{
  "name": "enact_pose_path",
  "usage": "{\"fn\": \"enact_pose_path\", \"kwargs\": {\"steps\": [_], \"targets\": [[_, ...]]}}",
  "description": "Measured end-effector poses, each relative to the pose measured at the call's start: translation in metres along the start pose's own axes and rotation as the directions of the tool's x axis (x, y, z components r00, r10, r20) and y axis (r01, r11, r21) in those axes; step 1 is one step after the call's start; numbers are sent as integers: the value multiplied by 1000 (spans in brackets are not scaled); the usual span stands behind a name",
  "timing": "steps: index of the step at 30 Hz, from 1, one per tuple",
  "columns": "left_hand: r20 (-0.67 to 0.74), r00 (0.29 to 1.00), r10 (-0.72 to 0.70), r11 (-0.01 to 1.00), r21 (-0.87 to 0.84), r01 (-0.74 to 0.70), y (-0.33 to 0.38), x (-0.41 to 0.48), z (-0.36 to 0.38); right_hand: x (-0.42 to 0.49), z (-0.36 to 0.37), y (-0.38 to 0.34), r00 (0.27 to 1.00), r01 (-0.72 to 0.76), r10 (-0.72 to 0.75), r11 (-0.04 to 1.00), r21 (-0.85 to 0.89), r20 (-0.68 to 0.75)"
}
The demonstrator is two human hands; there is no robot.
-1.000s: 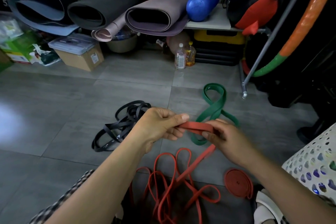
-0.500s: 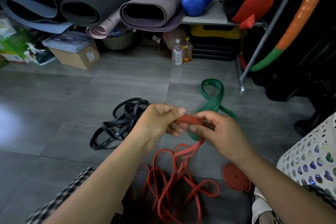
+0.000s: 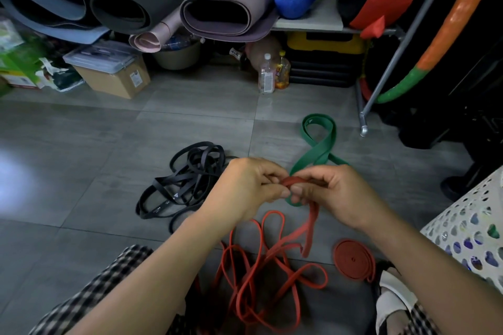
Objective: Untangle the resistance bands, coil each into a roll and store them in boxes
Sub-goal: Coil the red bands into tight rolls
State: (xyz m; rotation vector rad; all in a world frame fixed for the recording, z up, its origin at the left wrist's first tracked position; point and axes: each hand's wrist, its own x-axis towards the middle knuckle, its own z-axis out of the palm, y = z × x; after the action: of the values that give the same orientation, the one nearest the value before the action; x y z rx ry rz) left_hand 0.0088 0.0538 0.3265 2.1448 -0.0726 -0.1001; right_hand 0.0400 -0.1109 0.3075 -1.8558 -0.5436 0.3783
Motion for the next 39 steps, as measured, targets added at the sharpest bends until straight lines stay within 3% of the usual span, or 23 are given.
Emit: {"fn": "enact_pose_path", "kwargs": {"steps": [3,7,16,18,22,25,26,29,30,32,33,35,37,38,39], "targets": [[-19,994,-104,961,-260,96,2,-3,2,-1,1,-4,999,2,4,992,124,-48],[-32,987,-160,868,-481,125,6,-4,5,-2,0,-7,997,30,-24,996,86,-69],[122,971,-205,694,-682,232,3,-4,5,-4,-1,-8,999,31,-35,993,-118,-33],[148,970,-191,660,-713,238,4,-4,5,-5,-1,-11,999,29,-31,996,-83,-18],[186,971,-153,450,-861,236,5,-3,6,-6,2,-14,990,33,-8,983,181,-139],[198,969,-146,363,-901,239,5,-5,6,-5,3,-15,976,75,-54,993,92,-210],[208,966,-153,401,-881,254,4,-4,5,-5,1,-15,971,89,-93,996,-30,-222],[141,968,-207,785,-566,250,2,-2,-1,-6,-1,-11,960,141,-240,859,-492,-146],[129,969,-209,844,-477,246,1,-2,-1,-6,0,-10,956,164,-274,794,-586,-103],[154,966,-210,824,-504,259,2,-2,-1,-5,2,-12,951,187,-303,733,-654,-67],[161,967,-199,782,-569,256,3,-3,0,-5,1,-14,948,184,-307,743,-644,-83],[136,977,-161,664,-718,210,4,-3,2,-5,0,-16,942,153,-269,876,-457,-201],[103,988,-118,511,-846,149,5,-3,7,-5,3,-19,952,109,-112,994,-27,-284],[90,990,-107,445,-886,129,6,-4,11,-6,6,-21,957,95,-41,979,178,-286],[89,991,-104,390,-913,123,6,-5,14,-6,10,-20,954,96,-11,958,271,-299]]}}
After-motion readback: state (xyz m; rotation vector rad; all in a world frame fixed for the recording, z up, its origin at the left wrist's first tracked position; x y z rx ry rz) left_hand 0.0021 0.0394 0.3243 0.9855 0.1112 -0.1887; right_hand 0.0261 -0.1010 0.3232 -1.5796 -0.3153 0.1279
